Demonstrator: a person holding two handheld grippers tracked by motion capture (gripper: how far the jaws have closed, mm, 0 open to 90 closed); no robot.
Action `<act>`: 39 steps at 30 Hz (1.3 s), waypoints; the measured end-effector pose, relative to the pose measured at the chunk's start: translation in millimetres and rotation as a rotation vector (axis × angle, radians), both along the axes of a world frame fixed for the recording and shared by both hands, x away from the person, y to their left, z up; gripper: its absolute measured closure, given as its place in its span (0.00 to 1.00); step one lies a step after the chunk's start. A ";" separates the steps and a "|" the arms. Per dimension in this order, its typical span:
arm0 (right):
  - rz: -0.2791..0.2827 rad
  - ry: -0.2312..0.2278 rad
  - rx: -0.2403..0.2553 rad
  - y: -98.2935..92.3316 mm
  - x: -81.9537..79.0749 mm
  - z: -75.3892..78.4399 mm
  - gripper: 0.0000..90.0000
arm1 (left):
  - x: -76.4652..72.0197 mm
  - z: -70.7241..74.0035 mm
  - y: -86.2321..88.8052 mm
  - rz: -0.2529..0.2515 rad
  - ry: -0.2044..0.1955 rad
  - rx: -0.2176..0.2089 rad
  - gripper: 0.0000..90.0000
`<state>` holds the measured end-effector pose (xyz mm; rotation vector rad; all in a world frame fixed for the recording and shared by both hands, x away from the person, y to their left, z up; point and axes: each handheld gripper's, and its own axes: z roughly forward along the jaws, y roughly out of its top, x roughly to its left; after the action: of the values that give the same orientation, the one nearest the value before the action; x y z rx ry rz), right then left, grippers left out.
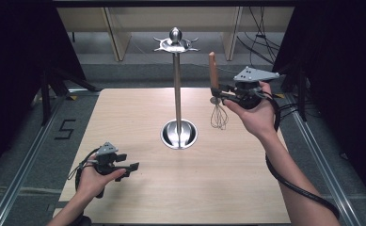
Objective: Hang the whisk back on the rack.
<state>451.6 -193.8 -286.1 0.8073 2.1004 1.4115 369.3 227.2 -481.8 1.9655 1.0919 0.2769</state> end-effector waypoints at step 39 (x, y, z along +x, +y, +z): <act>0.014 -0.011 -0.006 12.3 11.3 10.4 0.77 | -0.3 0.2 0.3 0.010 -0.007 -0.011 0.33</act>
<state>462.9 -181.5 -275.7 0.7821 2.1059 1.4128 368.9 227.6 -481.7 1.9483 1.0967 0.2823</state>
